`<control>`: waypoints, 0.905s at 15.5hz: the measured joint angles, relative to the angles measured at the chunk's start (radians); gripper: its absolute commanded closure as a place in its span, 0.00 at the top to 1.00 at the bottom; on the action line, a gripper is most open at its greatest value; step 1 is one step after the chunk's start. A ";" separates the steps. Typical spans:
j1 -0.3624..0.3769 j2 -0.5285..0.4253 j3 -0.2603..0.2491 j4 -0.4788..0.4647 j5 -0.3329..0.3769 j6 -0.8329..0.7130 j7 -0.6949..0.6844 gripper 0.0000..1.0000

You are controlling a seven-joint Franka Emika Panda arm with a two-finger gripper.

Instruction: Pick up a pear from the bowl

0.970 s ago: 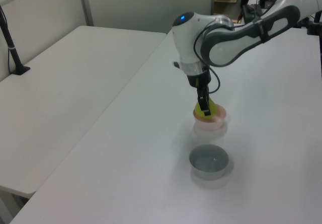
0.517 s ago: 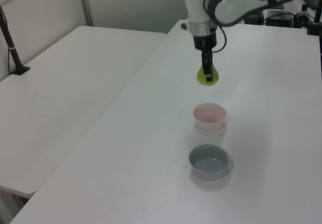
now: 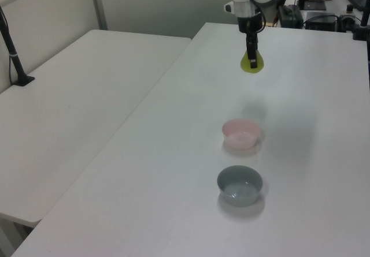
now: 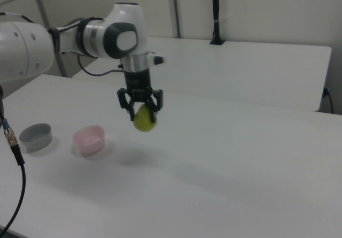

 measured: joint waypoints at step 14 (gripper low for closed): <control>-0.068 0.174 0.001 -0.018 -0.041 0.133 -0.045 0.65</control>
